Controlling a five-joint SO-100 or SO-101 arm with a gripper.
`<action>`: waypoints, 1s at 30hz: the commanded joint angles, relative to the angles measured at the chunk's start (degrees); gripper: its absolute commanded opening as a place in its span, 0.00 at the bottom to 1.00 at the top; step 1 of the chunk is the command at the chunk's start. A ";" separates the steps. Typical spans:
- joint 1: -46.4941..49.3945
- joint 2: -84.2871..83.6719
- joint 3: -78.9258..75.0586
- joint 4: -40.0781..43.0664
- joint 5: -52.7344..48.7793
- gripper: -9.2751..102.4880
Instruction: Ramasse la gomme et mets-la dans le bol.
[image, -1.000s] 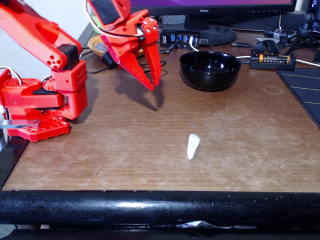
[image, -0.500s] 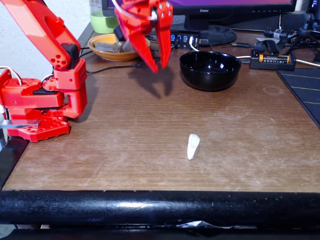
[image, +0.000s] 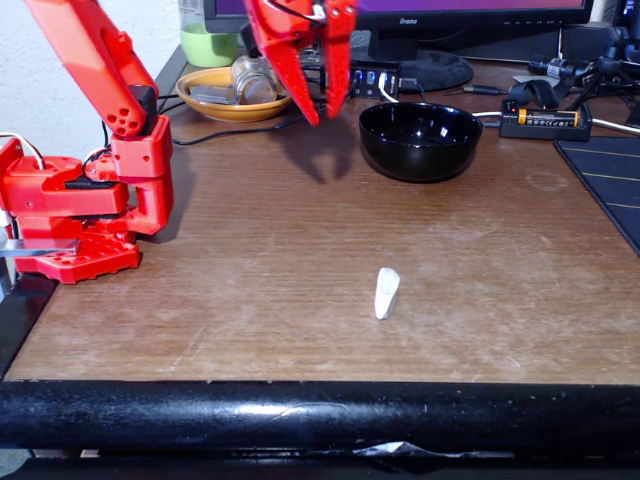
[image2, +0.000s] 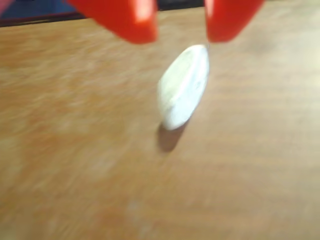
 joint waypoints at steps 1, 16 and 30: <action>1.93 -1.93 -5.54 -0.79 -1.14 0.15; 13.45 -13.01 -4.22 -11.51 -8.96 0.22; 11.87 -16.88 -5.45 -12.39 -8.70 0.24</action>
